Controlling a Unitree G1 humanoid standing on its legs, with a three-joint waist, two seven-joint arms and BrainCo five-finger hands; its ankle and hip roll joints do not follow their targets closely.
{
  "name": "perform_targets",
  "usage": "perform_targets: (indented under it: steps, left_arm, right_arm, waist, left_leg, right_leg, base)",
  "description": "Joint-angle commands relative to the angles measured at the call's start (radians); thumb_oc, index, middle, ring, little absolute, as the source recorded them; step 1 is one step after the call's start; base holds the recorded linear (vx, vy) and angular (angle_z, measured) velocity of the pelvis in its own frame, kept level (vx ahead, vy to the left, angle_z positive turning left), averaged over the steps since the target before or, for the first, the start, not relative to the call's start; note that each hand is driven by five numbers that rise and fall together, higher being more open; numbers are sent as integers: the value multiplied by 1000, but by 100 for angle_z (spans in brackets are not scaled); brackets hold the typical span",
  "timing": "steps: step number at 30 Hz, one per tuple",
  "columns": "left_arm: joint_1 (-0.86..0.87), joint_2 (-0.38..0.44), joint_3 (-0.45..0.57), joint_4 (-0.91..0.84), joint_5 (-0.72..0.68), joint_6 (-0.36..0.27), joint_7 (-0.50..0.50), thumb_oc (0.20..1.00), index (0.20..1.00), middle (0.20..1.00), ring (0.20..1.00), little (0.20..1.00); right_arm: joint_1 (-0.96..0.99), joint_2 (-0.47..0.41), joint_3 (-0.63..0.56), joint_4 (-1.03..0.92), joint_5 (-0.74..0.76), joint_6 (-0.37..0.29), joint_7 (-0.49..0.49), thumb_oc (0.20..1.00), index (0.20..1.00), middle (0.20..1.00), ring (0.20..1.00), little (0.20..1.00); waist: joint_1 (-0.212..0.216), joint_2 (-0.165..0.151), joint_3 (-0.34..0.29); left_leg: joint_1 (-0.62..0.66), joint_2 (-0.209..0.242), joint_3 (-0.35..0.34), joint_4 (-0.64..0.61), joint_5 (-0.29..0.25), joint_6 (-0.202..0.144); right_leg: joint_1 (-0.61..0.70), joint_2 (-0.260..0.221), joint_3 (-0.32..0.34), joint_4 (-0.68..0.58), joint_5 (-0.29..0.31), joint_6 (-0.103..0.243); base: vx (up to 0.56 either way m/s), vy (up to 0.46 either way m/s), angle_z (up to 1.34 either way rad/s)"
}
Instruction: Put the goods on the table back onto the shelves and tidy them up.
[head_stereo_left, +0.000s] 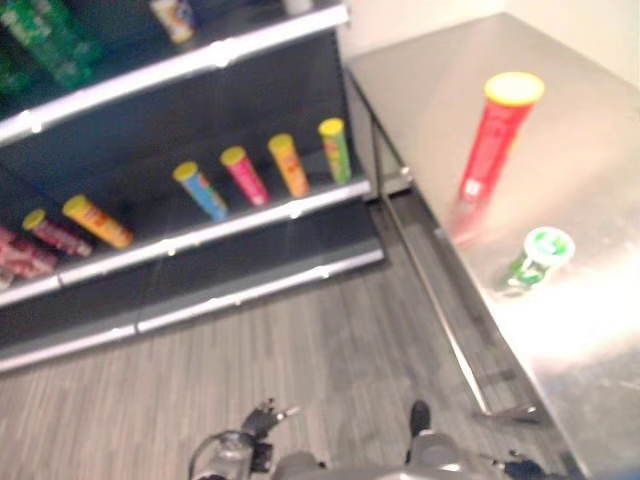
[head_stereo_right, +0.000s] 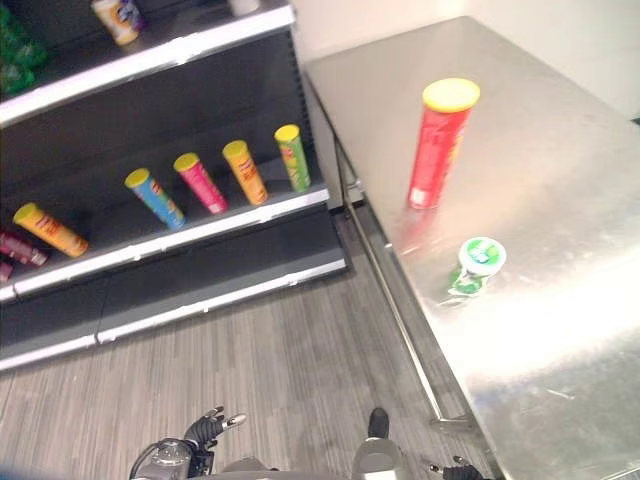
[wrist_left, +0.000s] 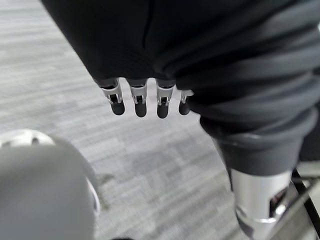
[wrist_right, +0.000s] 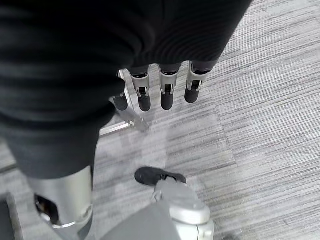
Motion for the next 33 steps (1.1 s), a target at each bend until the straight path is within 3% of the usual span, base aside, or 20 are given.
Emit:
perform_targets:
  steps: [1,4,5,7,11,12,19,22,23,24,26,28,30,32,33]
  left_arm:
    - [-24,45,-23,-24,19,-19,2,1000,1000,1000,1000,1000]
    - [-21,51,-22,-25,16,-26,6,1000,1000,1000,1000,1000]
    - [-23,53,-24,-25,15,-30,9,1000,1000,1000,1000,1000]
    - [-29,58,-25,-25,9,-32,8,1000,1000,1000,1000,1000]
    - [-25,66,-22,-47,9,-34,11,1000,1000,1000,1000,1000]
    - [-27,73,-13,-54,2,-36,18,1000,1000,1000,1000,1000]
    - [-43,99,10,-54,-23,-42,22,1000,1000,1000,1000,1000]
    - [-60,130,38,-35,-25,-47,18,1000,1000,1000,1000,1000]
    - [-61,129,38,-35,-25,-47,18,1000,1000,1000,1000,1000]
    - [-71,140,50,-19,-7,-49,13,1000,1000,1000,1000,1000]
    - [-81,138,64,10,14,-47,15,1000,1000,1000,1000,1000]
    - [-83,132,67,17,21,-49,22,1000,1000,1000,1000,1000]
    - [-76,110,71,35,51,-51,34,1000,1000,1000,1000,1000]
    - [-74,104,69,38,58,-52,35,1000,1000,1000,1000,1000]
    - [-68,100,62,37,74,-51,28,1000,1000,1000,1000,1000]
  right_arm:
    - [23,-12,-14,37,42,-3,-14,1000,1000,1000,1000,1000]
    - [28,-20,-20,34,46,-10,-9,1000,1000,1000,1000,1000]
    - [26,-23,-19,35,44,-13,-11,1000,1000,1000,1000,1000]
    - [22,-26,-16,36,38,-14,-8,1000,1000,1000,1000,1000]
    - [25,-12,-17,52,21,-8,-11,1000,1000,1000,1000,1000]
    - [16,-7,-40,62,37,-4,-18,1000,1000,1000,1000,1000]
    - [29,-42,-151,95,109,-5,-31,1000,1000,1000,1000,1000]
    - [95,-170,-375,182,218,-8,-48,1000,1000,1000,1000,1000]
    - [96,-171,-376,182,218,-8,-47,1000,1000,1000,1000,1000]
    - [142,-260,-525,230,276,-14,-64,1000,1000,1000,1000,1000]
    - [189,-357,-692,240,344,-30,-96,1000,1000,1000,1000,1000]
    - [220,-383,-774,180,376,-50,-121,1000,1000,1000,1000,1000]
    - [263,-427,-911,-52,405,-126,-191,1000,1000,1000,1000,1000]
    - [255,-452,-931,-136,400,-150,-203,1000,1000,1000,1000,1000]
    - [230,-516,-934,-305,352,-185,-220,1000,1000,1000,1000,1000]
  waist:
    - [-6,-7,3]
    - [15,-3,-24]
    - [25,-2,-25]
    - [28,3,-29]
    - [25,11,-42]
    - [15,9,-45]
    - [-6,-7,-45]
    - [-34,-21,-43]
    - [-33,-20,-43]
    - [-46,-24,-45]
    - [-60,-27,-52]
    - [-67,-26,-54]
    - [-85,-29,-62]
    - [-87,-30,-66]
    - [-85,-32,-71]
  left_leg:
    - [39,16,54,-206,-39,56]
    - [22,-14,-47,-509,-11,85]
    - [9,-17,-86,-553,14,82]
    - [11,-14,-101,-600,20,79]
    - [76,-32,-1,-653,15,84]
    - [110,-51,58,-671,1,99]
    - [121,-87,115,-671,-26,127]
    - [113,-108,117,-671,-44,138]
    - [113,-108,117,-671,-44,138]
    - [108,-116,111,-671,-51,142]
    - [104,-124,102,-671,-59,145]
    - [102,-127,98,-671,-63,147]
    - [100,-130,95,-671,-70,149]
    - [101,-132,96,-671,-72,149]
    - [103,-132,99,-671,-73,149]
  right_leg:
    - [-2,-3,-13,7,-71,140]
    - [-6,3,38,7,-89,161]
    - [-6,9,57,7,-91,164]
    - [-2,17,88,7,-100,168]
    - [0,9,135,7,-78,182]
    - [-3,-8,153,15,-64,197]
    - [-41,-41,186,50,-44,233]
    - [-59,-66,187,61,-33,263]
    - [-59,-66,187,61,-33,263]
    - [-62,-76,177,64,-33,271]
    - [-63,-86,166,68,-33,279]
    - [-65,-90,162,68,-32,283]
    - [-74,-99,155,72,-25,289]
    - [-76,-100,154,71,-23,289]
    - [-78,-103,152,67,-17,290]
  base:
    - [130,149,-17]
    - [182,178,-24]
    - [208,153,-68]
    - [148,114,-90]
    - [137,234,-119]
    - [156,300,-136]
    - [53,183,-52]
    - [17,130,-10]
    - [28,101,0]
    - [37,100,4]
    - [49,102,10]
    - [25,49,25]
    - [12,35,7]
    - [0,0,0]
    - [0,0,0]
